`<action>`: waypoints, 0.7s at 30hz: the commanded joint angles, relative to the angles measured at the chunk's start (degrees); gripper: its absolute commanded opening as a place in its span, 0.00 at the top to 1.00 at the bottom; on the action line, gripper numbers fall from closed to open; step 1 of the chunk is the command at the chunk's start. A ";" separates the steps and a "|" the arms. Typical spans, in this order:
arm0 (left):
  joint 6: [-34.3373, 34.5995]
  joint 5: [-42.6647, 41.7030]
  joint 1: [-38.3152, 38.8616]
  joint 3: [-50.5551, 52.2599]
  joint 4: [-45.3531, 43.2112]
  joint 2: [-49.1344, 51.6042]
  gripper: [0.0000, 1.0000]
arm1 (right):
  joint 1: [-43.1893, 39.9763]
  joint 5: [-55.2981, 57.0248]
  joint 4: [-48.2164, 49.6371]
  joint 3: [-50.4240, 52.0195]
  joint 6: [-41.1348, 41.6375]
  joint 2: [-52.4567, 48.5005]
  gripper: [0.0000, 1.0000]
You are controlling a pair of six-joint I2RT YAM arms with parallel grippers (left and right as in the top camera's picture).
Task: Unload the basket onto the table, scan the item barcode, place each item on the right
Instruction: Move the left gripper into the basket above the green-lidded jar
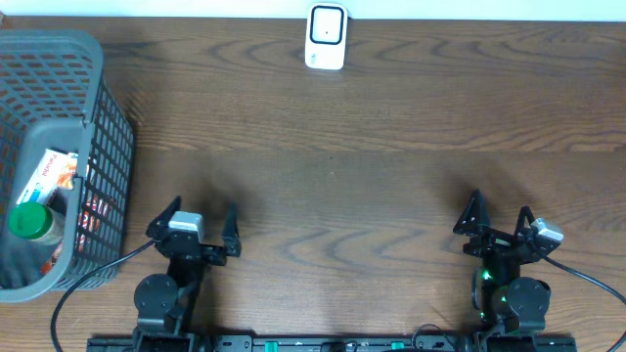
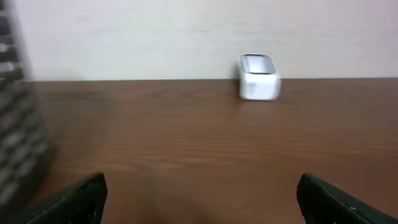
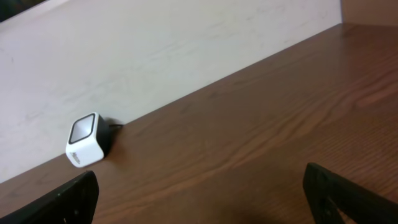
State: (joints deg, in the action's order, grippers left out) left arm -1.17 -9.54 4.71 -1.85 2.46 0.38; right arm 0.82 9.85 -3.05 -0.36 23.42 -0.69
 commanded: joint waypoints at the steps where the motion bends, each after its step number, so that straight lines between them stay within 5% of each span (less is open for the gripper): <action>1: -0.72 -13.77 0.02 -2.34 0.87 -0.13 0.02 | 0.02 -0.28 -0.24 0.07 -0.79 0.31 0.01; 6: -1.55 -17.79 0.02 -11.17 1.20 3.04 0.02 | 0.02 -0.28 -0.24 0.07 -0.79 0.31 0.01; 12: 0.79 -21.33 0.02 -31.45 6.75 19.76 0.02 | 0.02 -0.28 -0.24 0.07 -0.79 0.31 0.01; 21: 3.41 -26.67 0.02 -73.29 43.04 52.09 0.02 | 0.02 -0.28 -0.24 0.07 -0.79 0.31 0.01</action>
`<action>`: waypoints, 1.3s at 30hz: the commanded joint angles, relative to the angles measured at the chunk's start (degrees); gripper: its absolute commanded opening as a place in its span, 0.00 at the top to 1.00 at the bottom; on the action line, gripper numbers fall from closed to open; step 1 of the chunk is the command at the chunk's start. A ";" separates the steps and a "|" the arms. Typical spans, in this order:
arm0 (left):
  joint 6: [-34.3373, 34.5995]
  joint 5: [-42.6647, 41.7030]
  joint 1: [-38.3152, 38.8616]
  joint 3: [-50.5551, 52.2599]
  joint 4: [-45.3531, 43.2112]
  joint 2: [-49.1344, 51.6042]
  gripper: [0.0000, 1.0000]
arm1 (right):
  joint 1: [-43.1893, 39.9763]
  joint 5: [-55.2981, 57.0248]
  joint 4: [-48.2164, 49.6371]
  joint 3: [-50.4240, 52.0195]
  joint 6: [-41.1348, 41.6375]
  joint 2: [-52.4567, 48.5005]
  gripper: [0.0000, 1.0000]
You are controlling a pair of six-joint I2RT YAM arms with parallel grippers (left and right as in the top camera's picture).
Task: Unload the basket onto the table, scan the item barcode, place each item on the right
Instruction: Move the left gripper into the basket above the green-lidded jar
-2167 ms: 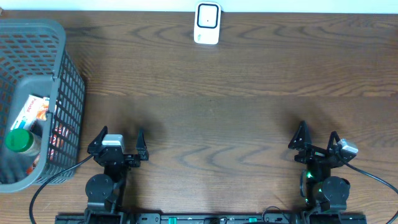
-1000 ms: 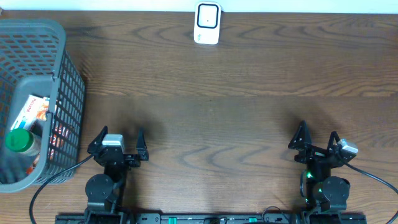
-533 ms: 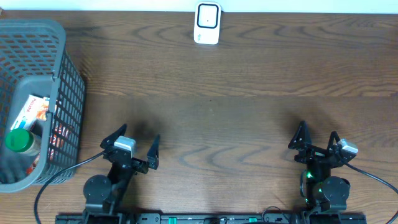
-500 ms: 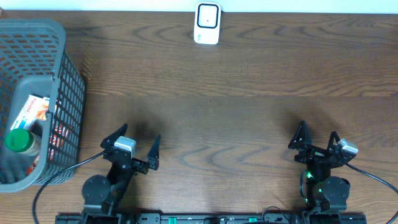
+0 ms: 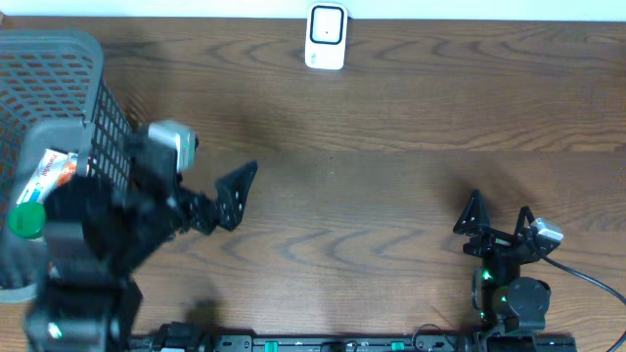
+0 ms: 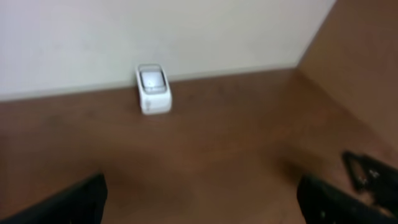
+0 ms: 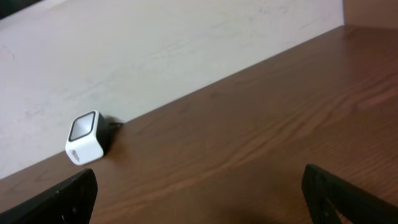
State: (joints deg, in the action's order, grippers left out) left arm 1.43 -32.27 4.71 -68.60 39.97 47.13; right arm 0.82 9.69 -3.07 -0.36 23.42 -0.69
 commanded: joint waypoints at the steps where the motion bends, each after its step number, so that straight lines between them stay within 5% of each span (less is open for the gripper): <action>1: 0.79 -3.93 0.02 -7.67 8.50 7.37 0.02 | 0.02 -0.13 -0.22 0.07 -0.79 0.31 0.01; 9: 2.54 -2.03 -1.31 -11.34 10.69 14.10 0.02 | 0.02 -0.13 -0.22 0.07 -0.79 0.31 0.01; 16: 7.45 22.58 -12.02 -28.68 19.74 15.67 0.02 | 0.02 -0.13 -0.22 0.07 -0.79 0.31 0.01; 24: 24.33 45.42 -32.87 -35.76 28.37 17.97 0.02 | 0.02 -0.15 -0.22 0.07 -0.79 0.31 0.01; 31: 31.47 48.00 -45.72 -35.76 32.35 26.40 0.02 | 0.02 -0.13 -0.22 0.07 -0.79 0.31 0.01; 39: 36.83 48.02 -47.71 -31.85 33.51 38.23 0.02 | 0.02 -0.13 -0.22 0.07 -0.79 0.31 0.01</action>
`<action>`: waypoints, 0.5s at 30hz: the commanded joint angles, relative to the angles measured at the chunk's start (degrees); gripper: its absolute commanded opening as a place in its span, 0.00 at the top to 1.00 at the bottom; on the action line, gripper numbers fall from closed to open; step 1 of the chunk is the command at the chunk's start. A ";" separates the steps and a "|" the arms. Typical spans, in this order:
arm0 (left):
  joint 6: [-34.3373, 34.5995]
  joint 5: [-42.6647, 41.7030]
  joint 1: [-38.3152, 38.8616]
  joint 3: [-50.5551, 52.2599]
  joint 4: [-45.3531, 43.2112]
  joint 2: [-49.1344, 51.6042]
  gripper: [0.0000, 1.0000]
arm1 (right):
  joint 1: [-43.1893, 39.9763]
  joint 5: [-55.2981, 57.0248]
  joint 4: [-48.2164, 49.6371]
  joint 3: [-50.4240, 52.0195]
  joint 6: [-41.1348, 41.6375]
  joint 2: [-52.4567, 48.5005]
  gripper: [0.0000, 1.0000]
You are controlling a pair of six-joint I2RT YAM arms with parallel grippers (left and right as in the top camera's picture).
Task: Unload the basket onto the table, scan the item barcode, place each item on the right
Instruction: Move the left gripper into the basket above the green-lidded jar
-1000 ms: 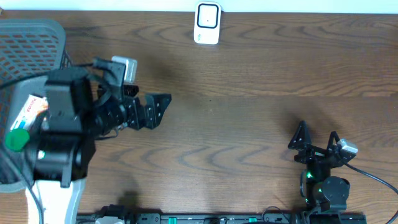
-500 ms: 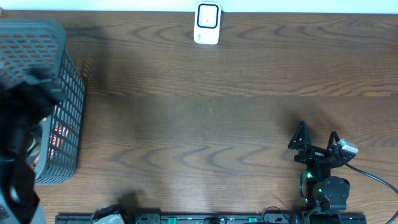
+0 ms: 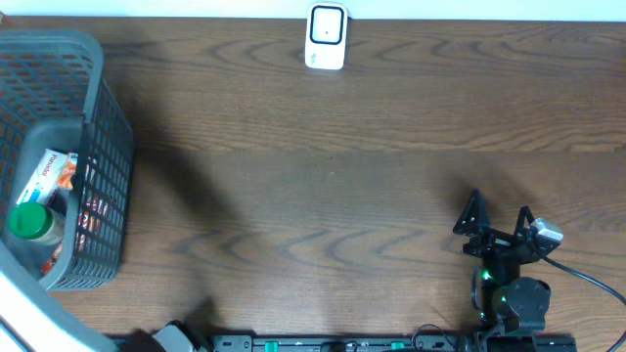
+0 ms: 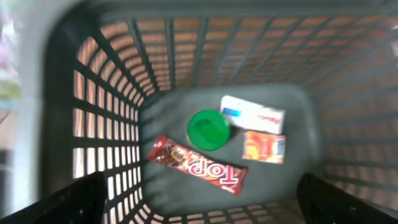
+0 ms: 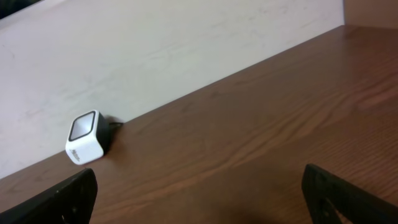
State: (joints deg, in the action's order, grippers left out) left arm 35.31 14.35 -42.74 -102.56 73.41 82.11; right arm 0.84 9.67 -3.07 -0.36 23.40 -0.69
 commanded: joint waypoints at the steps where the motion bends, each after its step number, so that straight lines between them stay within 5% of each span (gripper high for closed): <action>1: 2.95 1.42 -0.26 3.15 -0.39 4.59 0.02 | 0.00 -0.11 -0.22 0.07 -0.76 0.31 0.01; 15: 2.71 1.44 -0.26 23.58 -16.72 8.94 0.02 | 0.00 -0.11 -0.22 0.07 -0.76 0.31 0.01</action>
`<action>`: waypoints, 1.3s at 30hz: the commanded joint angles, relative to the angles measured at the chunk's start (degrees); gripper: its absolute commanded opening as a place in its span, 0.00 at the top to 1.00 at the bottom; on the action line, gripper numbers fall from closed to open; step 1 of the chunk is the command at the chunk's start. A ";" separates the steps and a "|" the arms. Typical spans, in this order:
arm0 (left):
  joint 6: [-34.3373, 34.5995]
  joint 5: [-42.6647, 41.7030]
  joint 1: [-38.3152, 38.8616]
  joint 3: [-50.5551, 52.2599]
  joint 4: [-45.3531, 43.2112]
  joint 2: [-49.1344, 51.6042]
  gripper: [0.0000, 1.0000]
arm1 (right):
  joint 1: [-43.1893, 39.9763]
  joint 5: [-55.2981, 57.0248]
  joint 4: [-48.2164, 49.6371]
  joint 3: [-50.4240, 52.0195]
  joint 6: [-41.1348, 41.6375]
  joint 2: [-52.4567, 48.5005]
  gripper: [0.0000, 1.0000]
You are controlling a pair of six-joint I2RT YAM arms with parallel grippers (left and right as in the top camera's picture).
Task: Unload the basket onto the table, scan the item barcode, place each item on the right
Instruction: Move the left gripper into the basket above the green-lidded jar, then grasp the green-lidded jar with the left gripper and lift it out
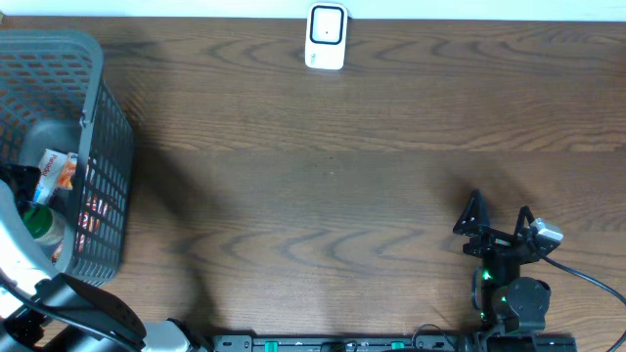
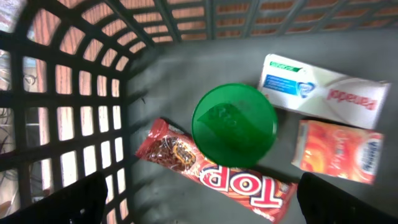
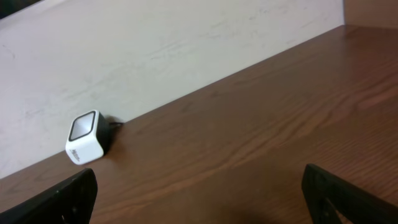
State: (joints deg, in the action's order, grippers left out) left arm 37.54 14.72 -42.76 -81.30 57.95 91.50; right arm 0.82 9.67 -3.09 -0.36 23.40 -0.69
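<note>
The grey mesh basket (image 1: 98,127) stands at the table's left end. The left wrist view looks straight down into it. On its floor lie a bottle with a green lid (image 2: 234,124), a white toothpaste box (image 2: 323,93), an orange packet (image 2: 336,151) and a red "TOP" bar (image 2: 217,174). My left gripper (image 2: 199,211) hangs open just above the red bar and holds nothing. The white barcode scanner (image 1: 326,37) stands at the table's far edge, and shows as scanner (image 3: 87,146) in the right wrist view. My right gripper (image 1: 499,230) rests open near the front right, empty.
The basket walls (image 2: 74,93) close in round the left gripper on the left and far sides. A pale wall (image 3: 155,56) runs behind the scanner. The wooden tabletop (image 1: 333,196) stretches between basket and right arm.
My left gripper has dropped lower into the basket, so the green lid and the packets now fill its view. It is still open. The right arm has not moved.
Both grippers rested open near the table's front edge. Then my left arm was raised and turned toward the basket. Later it looked down into the basket from above the rim, and now it hangs close over the items. The right arm stayed put.
</note>
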 commanded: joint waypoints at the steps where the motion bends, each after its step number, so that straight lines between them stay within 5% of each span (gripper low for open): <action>1: 0.48 1.07 -0.28 3.28 -2.27 -0.46 0.02 | 0.02 -0.11 -0.20 0.07 -0.76 0.31 0.01; 15: -4.26 -1.46 -1.57 9.35 -15.63 1.66 0.02 | 0.02 -0.11 -0.20 0.07 -0.76 0.31 0.01; 37: -4.48 -1.79 -1.57 9.35 -19.50 15.65 0.00 | 0.02 -0.11 -0.20 0.07 -0.76 0.31 0.01; 39: -4.50 -1.31 -1.60 9.35 -19.74 15.65 0.06 | 0.02 -0.11 -0.20 0.07 -0.76 0.31 0.01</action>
State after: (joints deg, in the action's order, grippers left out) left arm 33.87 12.58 -44.14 -72.07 38.50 106.56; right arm 0.82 9.67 -3.09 -0.36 23.40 -0.69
